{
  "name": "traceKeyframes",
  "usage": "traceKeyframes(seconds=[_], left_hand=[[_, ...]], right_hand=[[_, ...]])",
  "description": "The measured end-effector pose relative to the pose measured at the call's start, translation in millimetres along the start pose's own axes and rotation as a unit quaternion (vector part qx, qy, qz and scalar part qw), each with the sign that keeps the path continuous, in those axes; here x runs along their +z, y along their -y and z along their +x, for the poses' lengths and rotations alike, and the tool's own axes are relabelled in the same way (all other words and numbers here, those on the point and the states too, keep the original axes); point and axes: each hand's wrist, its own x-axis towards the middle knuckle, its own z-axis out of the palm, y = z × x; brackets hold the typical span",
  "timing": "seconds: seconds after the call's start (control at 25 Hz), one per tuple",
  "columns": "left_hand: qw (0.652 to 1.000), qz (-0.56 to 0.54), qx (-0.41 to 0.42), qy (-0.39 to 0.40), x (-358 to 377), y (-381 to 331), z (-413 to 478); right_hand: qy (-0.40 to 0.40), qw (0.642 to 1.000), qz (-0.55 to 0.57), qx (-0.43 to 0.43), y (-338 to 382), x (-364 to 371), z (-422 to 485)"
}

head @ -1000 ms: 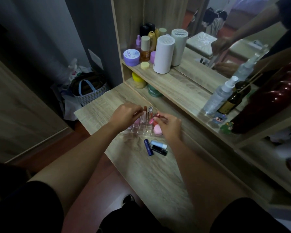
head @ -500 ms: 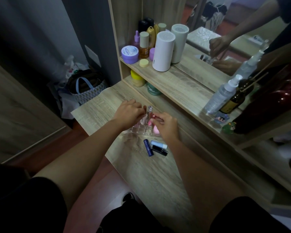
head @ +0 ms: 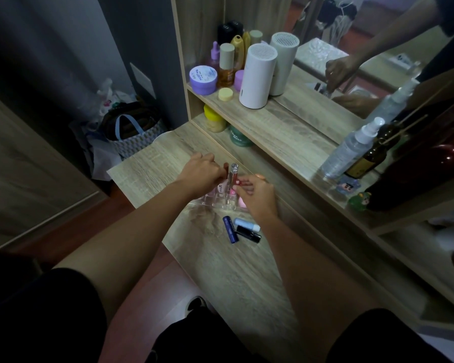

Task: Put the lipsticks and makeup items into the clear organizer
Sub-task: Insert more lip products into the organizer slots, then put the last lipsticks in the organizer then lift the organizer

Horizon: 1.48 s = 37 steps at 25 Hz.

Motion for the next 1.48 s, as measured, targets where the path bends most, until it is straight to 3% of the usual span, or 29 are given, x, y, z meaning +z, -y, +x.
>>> traceKeyframes(seconds=[0.56,0.8,0.96,1.08,1.24,1.48], left_hand=[[1.000,-0.007,0.003,-0.011,-8.7,-1.5,-1.8],[0.982,-0.169,0.005,-0.080,-14.9,-19.2,-32.7],[0.970,-0.239,-0.012,0.040,17.9,-39.1,-68.7],[0.962,-0.240,-0.035,0.127,43.5,-55.4,-80.9],[0.958,-0.233,-0.057,0.155,62.3,-67.7,-84.8],[0.955,-0.241,-0.088,0.148,65.8,-67.6,-83.7]], right_hand=[[0.037,0.999,0.001,0.002,10.3,-6.6,1.7],[0.036,0.999,-0.024,-0.027,10.9,-23.5,-8.4],[0.128,0.975,-0.157,-0.088,-13.6,-33.7,-29.1],[0.204,0.945,-0.241,-0.083,-27.2,-32.7,-39.5],[0.241,0.921,-0.296,-0.082,-27.8,-23.2,-43.6],[0.250,0.912,-0.318,-0.059,-31.9,-18.8,-40.2]])
